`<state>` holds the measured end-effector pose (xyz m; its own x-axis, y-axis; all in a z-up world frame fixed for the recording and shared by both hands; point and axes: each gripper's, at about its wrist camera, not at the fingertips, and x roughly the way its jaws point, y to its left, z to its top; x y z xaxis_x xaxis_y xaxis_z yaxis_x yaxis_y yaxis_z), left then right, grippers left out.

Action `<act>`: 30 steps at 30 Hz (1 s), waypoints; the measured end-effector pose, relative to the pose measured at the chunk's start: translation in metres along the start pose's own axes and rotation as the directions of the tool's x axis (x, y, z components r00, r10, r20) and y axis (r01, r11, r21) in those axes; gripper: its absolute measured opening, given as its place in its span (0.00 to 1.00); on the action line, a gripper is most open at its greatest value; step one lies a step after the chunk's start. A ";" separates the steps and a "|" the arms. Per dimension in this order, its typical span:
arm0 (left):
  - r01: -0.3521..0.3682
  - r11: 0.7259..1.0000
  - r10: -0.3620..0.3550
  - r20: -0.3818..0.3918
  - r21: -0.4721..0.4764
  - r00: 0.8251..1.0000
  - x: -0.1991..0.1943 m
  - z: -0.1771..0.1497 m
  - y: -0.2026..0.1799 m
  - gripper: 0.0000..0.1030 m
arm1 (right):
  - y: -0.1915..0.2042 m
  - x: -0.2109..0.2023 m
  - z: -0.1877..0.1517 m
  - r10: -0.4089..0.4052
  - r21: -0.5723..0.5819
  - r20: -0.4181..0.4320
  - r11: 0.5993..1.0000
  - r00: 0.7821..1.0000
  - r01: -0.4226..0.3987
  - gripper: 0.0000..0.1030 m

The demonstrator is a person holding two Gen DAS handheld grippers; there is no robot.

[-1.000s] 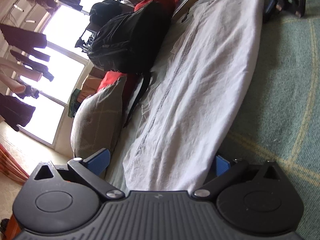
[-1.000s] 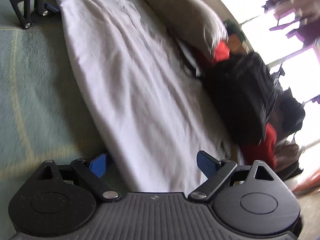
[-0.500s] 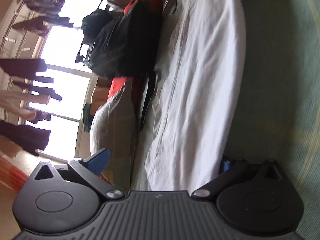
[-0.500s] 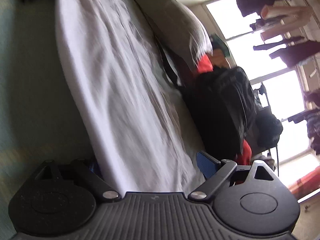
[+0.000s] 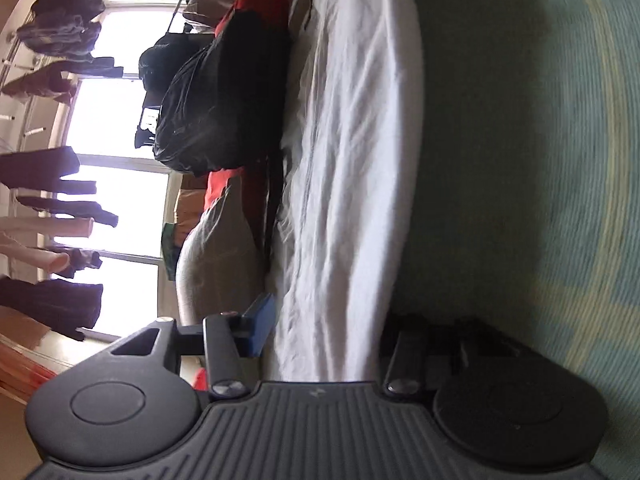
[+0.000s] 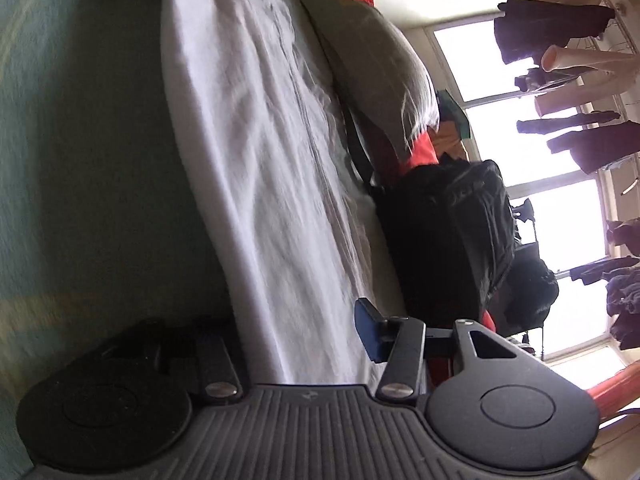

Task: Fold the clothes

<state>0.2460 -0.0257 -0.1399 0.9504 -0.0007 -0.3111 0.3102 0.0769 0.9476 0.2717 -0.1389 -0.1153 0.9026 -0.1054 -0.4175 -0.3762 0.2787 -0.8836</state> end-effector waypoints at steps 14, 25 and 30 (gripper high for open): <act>0.068 0.995 -0.064 -0.059 0.069 0.996 0.015 -0.001 -0.001 0.01 | 0.004 0.007 0.002 0.054 0.007 -0.024 0.999 0.998 -0.054 0.07; 0.044 0.993 -0.040 -0.037 0.105 0.998 -0.020 -0.010 0.003 0.00 | -0.019 -0.027 0.000 0.112 0.073 0.007 0.991 0.994 -0.112 0.04; 0.066 0.986 -0.065 -0.010 0.154 0.998 -0.055 -0.016 -0.007 0.00 | -0.016 -0.057 -0.005 0.152 0.057 0.012 0.987 0.988 -0.152 0.05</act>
<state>0.1908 -0.0102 -0.1302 0.9279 0.0044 -0.3728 0.3720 -0.0781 0.9249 0.2252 -0.1424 -0.0786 0.8373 -0.0507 -0.5444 -0.4968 0.3452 -0.7963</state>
